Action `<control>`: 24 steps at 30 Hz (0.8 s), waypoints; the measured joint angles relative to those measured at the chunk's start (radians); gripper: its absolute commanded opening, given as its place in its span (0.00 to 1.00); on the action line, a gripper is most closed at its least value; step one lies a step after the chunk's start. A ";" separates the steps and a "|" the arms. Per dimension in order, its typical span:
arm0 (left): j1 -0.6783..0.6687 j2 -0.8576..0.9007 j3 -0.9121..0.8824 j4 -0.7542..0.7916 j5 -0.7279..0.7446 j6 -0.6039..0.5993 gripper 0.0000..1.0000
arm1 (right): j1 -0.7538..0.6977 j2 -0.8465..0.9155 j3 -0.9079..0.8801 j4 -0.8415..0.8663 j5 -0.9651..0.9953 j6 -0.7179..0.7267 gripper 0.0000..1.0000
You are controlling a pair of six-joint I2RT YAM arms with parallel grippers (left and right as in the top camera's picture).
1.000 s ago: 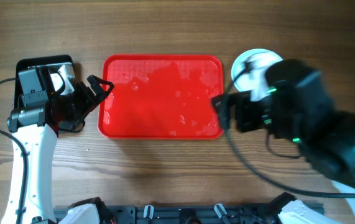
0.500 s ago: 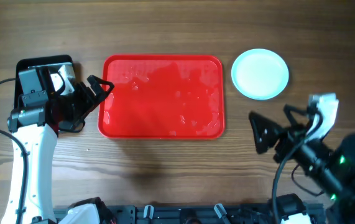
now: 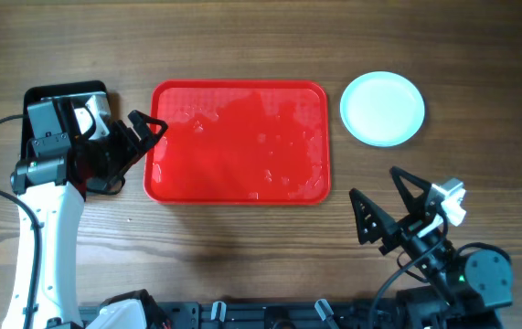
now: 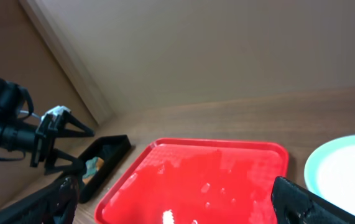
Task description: Clean dirty plates on tray and stack at the side
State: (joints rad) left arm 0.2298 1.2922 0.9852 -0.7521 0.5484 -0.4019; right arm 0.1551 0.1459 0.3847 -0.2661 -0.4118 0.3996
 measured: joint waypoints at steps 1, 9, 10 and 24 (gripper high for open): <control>0.000 0.000 0.000 0.000 0.000 0.000 1.00 | 0.000 -0.003 -0.026 0.026 -0.002 0.016 1.00; 0.000 0.000 0.000 0.000 0.000 0.000 1.00 | 0.000 -0.010 -0.206 0.271 -0.019 0.080 1.00; 0.000 0.000 0.000 0.000 0.000 0.000 1.00 | 0.000 -0.020 -0.224 0.294 -0.019 0.083 1.00; 0.000 0.000 0.000 0.000 0.000 0.000 1.00 | -0.002 -0.126 -0.348 0.412 -0.012 0.076 1.00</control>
State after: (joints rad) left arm 0.2298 1.2922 0.9852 -0.7521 0.5484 -0.4023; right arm 0.1532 0.0200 0.0372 0.1463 -0.4236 0.4751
